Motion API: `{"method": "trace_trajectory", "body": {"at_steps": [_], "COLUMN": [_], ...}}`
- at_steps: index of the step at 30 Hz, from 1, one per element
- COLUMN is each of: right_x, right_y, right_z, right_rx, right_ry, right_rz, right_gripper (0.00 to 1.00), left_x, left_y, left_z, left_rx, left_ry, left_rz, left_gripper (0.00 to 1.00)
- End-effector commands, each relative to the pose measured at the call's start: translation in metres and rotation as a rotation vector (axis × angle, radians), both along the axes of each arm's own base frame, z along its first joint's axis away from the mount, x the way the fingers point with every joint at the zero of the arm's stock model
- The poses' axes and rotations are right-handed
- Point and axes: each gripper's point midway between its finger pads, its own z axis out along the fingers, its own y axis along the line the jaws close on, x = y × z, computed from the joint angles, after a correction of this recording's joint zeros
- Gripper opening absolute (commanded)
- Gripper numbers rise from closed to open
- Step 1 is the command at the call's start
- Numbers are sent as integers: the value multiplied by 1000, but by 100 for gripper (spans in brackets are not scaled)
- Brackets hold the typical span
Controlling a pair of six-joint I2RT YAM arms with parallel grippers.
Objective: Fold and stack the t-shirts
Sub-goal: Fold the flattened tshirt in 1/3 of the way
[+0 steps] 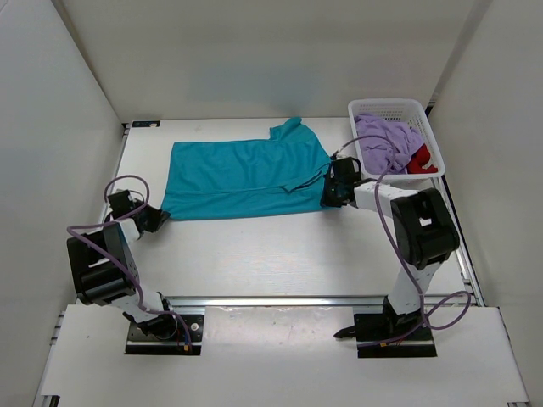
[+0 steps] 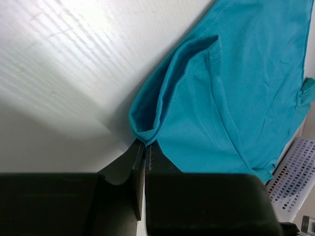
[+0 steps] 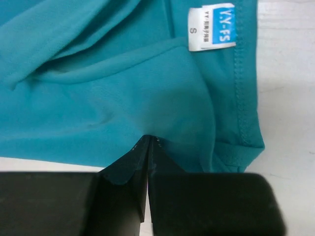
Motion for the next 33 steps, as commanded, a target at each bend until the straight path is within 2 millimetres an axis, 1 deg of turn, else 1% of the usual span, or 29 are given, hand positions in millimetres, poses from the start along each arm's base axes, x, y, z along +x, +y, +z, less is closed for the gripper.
{"method": "trace_trajectory", "body": {"at_steps": [1, 3, 4, 5, 6, 7, 8, 10, 11, 12, 13, 14, 15, 16, 17, 18, 19, 20, 22, 23, 24, 25, 26, 28, 29, 30, 31, 32, 33], "right_x": [-18, -44, -67, -72, -90, -115, -120, -153, -162, -174, -184, -187, -191, -188, -184, -181, -175, -167, -156, -147, -144, -138, -131, -121, -115, -107, -105, -102, -97], "right_y": [-5, -19, -27, -30, -33, -35, -37, -41, -38, -39, -41, -40, -39, -38, -38, -38, -35, -33, -32, -32, -29, -28, -28, -20, -16, -13, -9, 0, 10], "right_z": [-12, -28, -43, -40, -41, -53, -47, -49, -51, -49, -49, -42, -41, -33, -27, -20, -10, 3, 22, 32, 36, 41, 47, 53, 54, 60, 56, 55, 60], "right_rx": [34, 24, 2, 14, 26, 27, 48, 59, 69, 89, 106, 121, 122, 128, 127, 133, 142, 148, 142, 144, 149, 160, 163, 168, 171, 178, 178, 176, 179], "right_ry": [61, 132, 184, 173, 184, 229, 207, 217, 225, 223, 219, 193, 196, 165, 151, 136, 112, 76, 33, 1, -4, -9, -24, -40, -40, -57, -37, -30, -37], "right_rz": [-42, -99, -108, -118, -137, -127, -138, -135, -125, -130, -145, -141, -137, -128, -128, -126, -117, -101, -91, -92, -81, -85, -76, -51, -41, -32, -20, 10, 35], "right_gripper": [0, 0, 0, 0, 0, 0, 0, 0, 0, 0, 1, 0, 0, 0, 1, 7, 14, 17, 26, 29, 31, 32, 32, 31, 24, 18, 6, 0, 0], "left_x": [-12, -27, -30, -41, -50, -59, -66, -82, -85, -101, -109, -110, -116, -116, -110, -109, -99, -90, -79, -73, -70, -66, -64, -58, -52, -49, -45, -42, -39], "left_y": [5, 0, 2, -1, -5, -6, -8, -16, -20, -28, -32, -29, -32, -28, -24, -25, -24, -24, -26, -21, -24, -21, -19, -24, -35, -39, -61, -88, -102], "left_z": [-1, -12, -11, -18, -24, -27, -30, -35, -30, -38, -36, -29, -28, -21, -9, -5, 8, 20, 38, 47, 51, 56, 60, 71, 80, 84, 91, 96, 101], "left_rx": [-15, -80, -103, -122, -128, -137, -138, -137, -122, -145, -139, -108, -102, -81, -48, -22, 11, 21, 57, 87, 107, 148, 178, 223, 248, 268, 273, 275, 285], "left_ry": [11, 37, 27, 46, 63, 72, 82, 104, 88, 141, 135, 105, 115, 94, 50, 48, 18, -5, -43, -61, -70, -81, -85, -139, -176, -187, -225, -260, -282], "left_rz": [15, 16, 29, 36, 30, 38, 37, 27, 13, 18, 21, 35, 33, 54, 51, 36, 7, -12, -58, -59, -79, -85, -88, -123, -168, -177, -246, -312, -331], "left_gripper": [0, 0, 0, 0, 0, 0, 0, 0, 0, 0, 0, 0, 2, 8, 18, 22, 28, 33, 41, 45, 48, 55, 59, 57, 45, 33, 30, 25, 19]}}
